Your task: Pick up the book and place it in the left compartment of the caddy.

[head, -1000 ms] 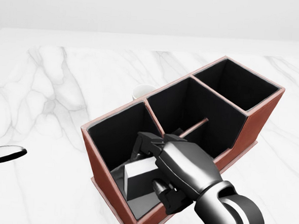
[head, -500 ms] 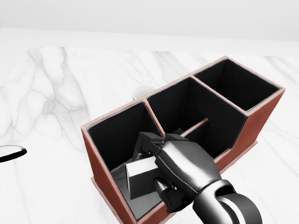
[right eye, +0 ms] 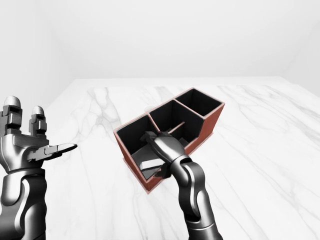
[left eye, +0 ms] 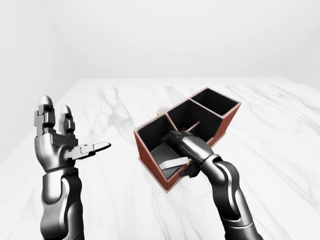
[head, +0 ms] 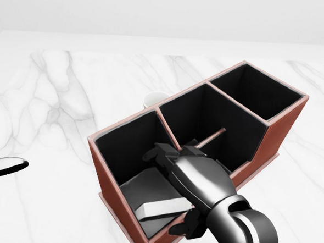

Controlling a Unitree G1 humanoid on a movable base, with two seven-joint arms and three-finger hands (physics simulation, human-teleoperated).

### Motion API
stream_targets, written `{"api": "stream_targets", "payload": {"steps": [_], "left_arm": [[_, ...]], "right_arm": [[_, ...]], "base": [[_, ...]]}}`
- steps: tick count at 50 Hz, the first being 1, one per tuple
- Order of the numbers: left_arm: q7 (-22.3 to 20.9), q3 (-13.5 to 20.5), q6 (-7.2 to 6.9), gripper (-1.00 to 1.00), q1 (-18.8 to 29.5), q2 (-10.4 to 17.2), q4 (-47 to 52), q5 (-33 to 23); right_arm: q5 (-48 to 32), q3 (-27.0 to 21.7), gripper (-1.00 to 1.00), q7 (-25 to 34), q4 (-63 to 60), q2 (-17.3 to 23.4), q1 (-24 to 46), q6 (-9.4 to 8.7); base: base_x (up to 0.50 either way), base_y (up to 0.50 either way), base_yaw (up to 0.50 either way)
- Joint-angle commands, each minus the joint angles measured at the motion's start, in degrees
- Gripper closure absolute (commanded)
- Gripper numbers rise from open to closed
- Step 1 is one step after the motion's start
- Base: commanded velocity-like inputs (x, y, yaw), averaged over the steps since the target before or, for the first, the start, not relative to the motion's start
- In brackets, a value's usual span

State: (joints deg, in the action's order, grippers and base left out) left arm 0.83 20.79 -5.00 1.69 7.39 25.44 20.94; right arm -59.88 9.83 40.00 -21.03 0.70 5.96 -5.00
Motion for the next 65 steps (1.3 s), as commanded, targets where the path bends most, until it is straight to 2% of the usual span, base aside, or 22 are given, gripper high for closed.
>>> {"api": "stream_targets", "payload": {"steps": [1,20,29,31,40,47,52,61,65], "left_arm": [[0.0,0.0,0.0,-1.0,0.0,0.0,-0.2,0.0],[0.1,0.1,0.0,-1.0,0.0,0.0,0.2,0.0],[0.0,0.0,0.0,-1.0,-0.3,-0.1,0.5,0.0],[-0.1,0.0,0.0,-1.0,-0.3,-0.2,0.5,0.0],[-0.1,0.2,0.0,-1.0,-0.5,-0.2,1.4,0.1],[-0.1,0.3,0.0,-1.0,-0.4,-0.2,1.5,0.3],[-0.1,0.6,0.0,-1.0,-0.6,-0.1,2.2,0.6],[-0.2,0.9,0.0,-1.0,-0.8,-0.1,2.9,0.9],[-0.2,1.1,0.0,-1.0,-1.0,-0.2,3.9,1.2]], "right_arm": [[0.5,-0.4,-1.0,0.0,0.2,-0.2,-0.1,0.0],[-0.8,0.1,-1.0,0.0,-3.1,-0.3,-0.8,0.0],[-5.4,1.7,-1.0,0.0,-14.9,-1.6,-1.1,0.0],[-8.4,1.9,-1.0,0.0,-19.0,-2.1,0.0,0.0],[-17.5,1.6,-1.0,0.0,-29.7,-6.5,4.5,0.0],[-27.1,-0.1,-1.0,0.0,-35.8,-10.6,11.2,0.0],[-30.9,0.3,-1.0,0.0,-38.7,-12.9,12.3,0.0],[-30.3,0.9,-1.0,0.0,-39.0,-16.0,11.7,0.0],[-27.7,0.0,-1.0,0.0,-39.0,-18.1,10.3,0.0]], "base": [[0.0,0.0,0.0],[0.0,0.0,0.0],[0.0,0.0,0.0],[0.0,0.0,0.0],[0.0,0.0,0.0],[0.0,0.0,0.0],[0.0,0.0,0.0],[0.0,0.0,0.0],[0.0,0.0,0.0]]}}
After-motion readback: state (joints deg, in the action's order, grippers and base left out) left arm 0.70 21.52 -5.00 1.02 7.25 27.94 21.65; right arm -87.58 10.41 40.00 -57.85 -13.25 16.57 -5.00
